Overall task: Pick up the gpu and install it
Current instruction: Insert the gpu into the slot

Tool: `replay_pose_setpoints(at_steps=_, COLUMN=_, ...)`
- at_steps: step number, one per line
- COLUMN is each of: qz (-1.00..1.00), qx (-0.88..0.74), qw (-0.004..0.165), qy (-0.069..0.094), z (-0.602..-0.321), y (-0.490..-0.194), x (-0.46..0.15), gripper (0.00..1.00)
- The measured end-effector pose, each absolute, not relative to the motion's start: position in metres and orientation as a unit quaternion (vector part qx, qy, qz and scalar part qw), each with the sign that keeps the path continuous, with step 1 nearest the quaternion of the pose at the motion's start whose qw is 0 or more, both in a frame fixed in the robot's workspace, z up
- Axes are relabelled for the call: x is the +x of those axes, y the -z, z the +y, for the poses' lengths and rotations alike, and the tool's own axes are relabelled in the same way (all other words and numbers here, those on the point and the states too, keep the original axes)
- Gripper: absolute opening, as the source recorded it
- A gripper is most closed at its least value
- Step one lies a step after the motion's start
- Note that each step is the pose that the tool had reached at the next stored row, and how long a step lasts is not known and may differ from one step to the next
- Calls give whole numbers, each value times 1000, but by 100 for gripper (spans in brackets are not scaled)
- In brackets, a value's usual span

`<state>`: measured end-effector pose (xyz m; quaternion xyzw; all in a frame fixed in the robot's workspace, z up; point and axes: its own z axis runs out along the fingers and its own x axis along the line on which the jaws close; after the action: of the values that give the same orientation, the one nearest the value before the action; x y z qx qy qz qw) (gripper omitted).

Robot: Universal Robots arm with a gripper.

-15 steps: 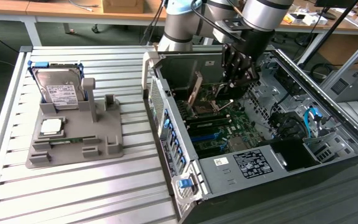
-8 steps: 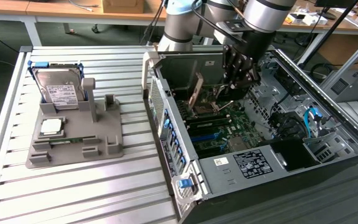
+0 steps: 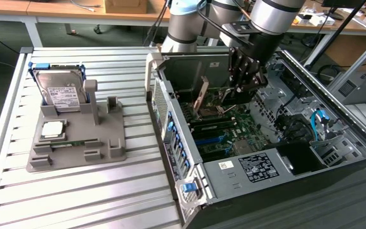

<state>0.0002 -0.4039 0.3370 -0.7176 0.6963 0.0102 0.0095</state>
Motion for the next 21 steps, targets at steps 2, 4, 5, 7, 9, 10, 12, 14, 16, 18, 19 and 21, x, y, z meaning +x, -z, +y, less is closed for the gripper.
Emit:
replay_pose_setpoints(at_steps=2, qz=696, qx=-718, qw=10, qy=-10, z=-405, y=-337, x=0, gripper=27)
replay_pose_setpoints(at_steps=4, qz=696, qx=-718, qw=10, qy=-10, z=-406, y=-337, x=0, gripper=27)
replay_pose_setpoints(at_steps=5, qz=696, qx=-718, qw=10, qy=-10, z=-407, y=-337, x=0, gripper=27)
replay_pose_setpoints(at_steps=7, qz=696, qx=-718, qw=10, qy=-10, z=-408, y=-337, x=0, gripper=27)
replay_pose_setpoints(at_steps=9, qz=696, qx=-718, qw=9, qy=-10, z=-410, y=-337, x=0, gripper=27)
replay_pose_setpoints(at_steps=10, qz=696, qx=-718, qw=10, qy=-10, z=-411, y=-337, x=0, gripper=27)
replay_pose_setpoints(at_steps=12, qz=696, qx=-718, qw=10, qy=-10, z=-412, y=-337, x=0, gripper=27)
replay_pose_setpoints(at_steps=14, qz=696, qx=-718, qw=9, qy=-10, z=-414, y=-337, x=0, gripper=27)
replay_pose_setpoints(at_steps=16, qz=696, qx=-718, qw=10, qy=-10, z=-415, y=-337, x=0, gripper=27)
replay_pose_setpoints(at_steps=18, qz=696, qx=-718, qw=9, qy=-10, z=-416, y=-337, x=0, gripper=27)
replay_pose_setpoints(at_steps=19, qz=696, qx=-718, qw=9, qy=-10, z=-417, y=-337, x=0, gripper=27)
replay_pose_setpoints(at_steps=21, qz=696, qx=-718, qw=10, qy=-10, z=-418, y=-337, x=0, gripper=27)
